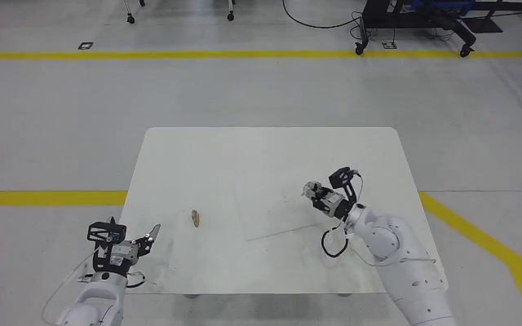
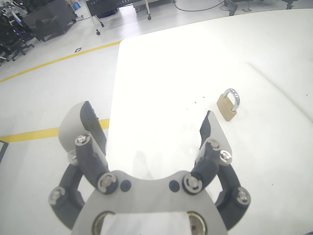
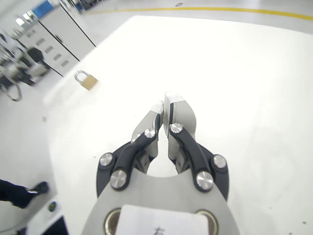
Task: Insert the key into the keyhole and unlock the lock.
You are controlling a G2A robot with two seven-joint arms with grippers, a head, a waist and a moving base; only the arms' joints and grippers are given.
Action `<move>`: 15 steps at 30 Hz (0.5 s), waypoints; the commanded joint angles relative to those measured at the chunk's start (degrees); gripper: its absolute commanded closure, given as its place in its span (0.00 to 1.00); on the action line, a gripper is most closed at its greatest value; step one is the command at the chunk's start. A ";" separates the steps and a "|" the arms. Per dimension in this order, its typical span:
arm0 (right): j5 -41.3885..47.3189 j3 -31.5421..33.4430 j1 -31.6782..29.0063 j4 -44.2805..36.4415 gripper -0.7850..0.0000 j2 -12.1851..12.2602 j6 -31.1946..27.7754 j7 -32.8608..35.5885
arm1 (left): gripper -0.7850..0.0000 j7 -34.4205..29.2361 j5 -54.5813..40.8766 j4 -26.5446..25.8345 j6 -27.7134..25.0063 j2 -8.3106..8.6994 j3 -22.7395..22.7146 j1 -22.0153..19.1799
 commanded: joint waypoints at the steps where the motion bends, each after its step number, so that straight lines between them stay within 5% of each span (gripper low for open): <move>1: 11.91 1.36 -0.58 0.43 1.00 0.22 -2.08 3.31 | 0.00 0.00 0.00 0.00 0.00 0.00 0.00 0.00; 5: 25.42 3.72 -1.29 0.03 1.00 1.02 -5.90 10.99 | 0.00 0.00 0.00 0.00 0.00 0.00 0.00 0.00; 15: 25.34 5.30 -1.85 -1.65 1.00 1.62 -7.39 13.10 | 0.00 0.00 0.00 0.00 0.00 0.00 0.00 0.00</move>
